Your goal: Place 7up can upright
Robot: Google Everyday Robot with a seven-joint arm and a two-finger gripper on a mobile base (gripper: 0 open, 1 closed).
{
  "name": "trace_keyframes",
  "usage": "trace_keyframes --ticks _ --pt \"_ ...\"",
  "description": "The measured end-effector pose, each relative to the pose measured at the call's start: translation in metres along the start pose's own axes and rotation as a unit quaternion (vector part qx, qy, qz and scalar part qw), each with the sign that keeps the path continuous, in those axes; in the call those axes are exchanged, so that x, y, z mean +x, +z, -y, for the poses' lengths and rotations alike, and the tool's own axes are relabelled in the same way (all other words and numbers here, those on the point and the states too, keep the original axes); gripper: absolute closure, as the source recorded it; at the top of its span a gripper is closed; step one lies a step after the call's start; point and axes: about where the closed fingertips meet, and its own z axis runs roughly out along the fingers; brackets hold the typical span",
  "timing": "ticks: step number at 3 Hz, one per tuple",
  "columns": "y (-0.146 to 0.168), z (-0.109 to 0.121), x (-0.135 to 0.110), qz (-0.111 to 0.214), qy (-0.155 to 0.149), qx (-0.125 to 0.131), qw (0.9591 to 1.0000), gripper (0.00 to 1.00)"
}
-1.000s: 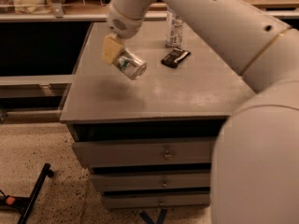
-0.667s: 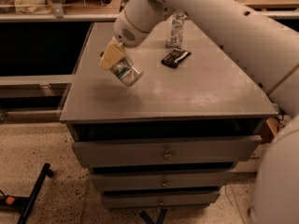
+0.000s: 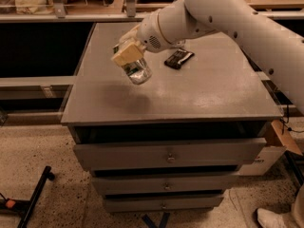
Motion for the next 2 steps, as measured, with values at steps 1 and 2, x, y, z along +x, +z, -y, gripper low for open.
trace_keyframes --ticks 1,2 --pt "0.0067 -0.0025 0.0065 0.014 0.009 -0.012 0.9998 1.00" --pt "0.0129 -0.0061 0.0073 0.081 0.033 -0.033 0.9957 1.00"
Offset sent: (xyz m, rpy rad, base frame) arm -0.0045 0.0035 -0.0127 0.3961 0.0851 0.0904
